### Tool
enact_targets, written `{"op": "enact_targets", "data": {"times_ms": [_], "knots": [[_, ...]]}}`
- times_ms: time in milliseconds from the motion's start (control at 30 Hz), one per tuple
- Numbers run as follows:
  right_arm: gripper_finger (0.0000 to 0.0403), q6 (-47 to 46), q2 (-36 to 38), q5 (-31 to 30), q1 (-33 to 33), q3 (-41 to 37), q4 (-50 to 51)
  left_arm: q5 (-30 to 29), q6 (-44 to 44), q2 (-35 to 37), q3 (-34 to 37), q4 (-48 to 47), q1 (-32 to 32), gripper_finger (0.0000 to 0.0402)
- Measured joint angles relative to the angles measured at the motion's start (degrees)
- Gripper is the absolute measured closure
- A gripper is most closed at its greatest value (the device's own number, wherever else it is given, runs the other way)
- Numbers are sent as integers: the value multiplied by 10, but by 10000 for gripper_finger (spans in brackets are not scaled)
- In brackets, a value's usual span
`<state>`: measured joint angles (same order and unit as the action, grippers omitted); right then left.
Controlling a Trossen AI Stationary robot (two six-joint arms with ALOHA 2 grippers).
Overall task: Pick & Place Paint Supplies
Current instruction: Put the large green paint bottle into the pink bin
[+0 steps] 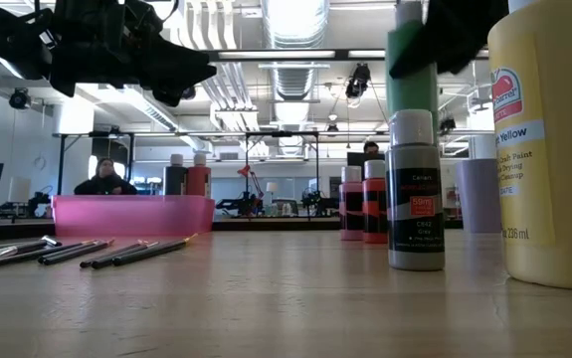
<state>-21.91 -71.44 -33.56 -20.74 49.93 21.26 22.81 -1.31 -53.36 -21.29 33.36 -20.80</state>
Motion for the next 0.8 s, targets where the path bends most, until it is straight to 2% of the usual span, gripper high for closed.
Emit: {"op": "enact_targets", "data": {"times_ms": [200, 400, 600, 800], "knots": [[205, 62, 0, 3, 15, 53, 0, 0, 4, 0, 0, 1, 0, 234], [203, 102, -13, 38, 35, 89, -8, 3, 33, 0, -1, 32, 7, 234], [201, 130, -66, 95, 62, 126, -9, 6, -14, 0, -1, 39, 39, 234], [200, 166, -135, 102, 72, 171, -5, 6, -52, -1, -1, 52, 72, 234]]}}
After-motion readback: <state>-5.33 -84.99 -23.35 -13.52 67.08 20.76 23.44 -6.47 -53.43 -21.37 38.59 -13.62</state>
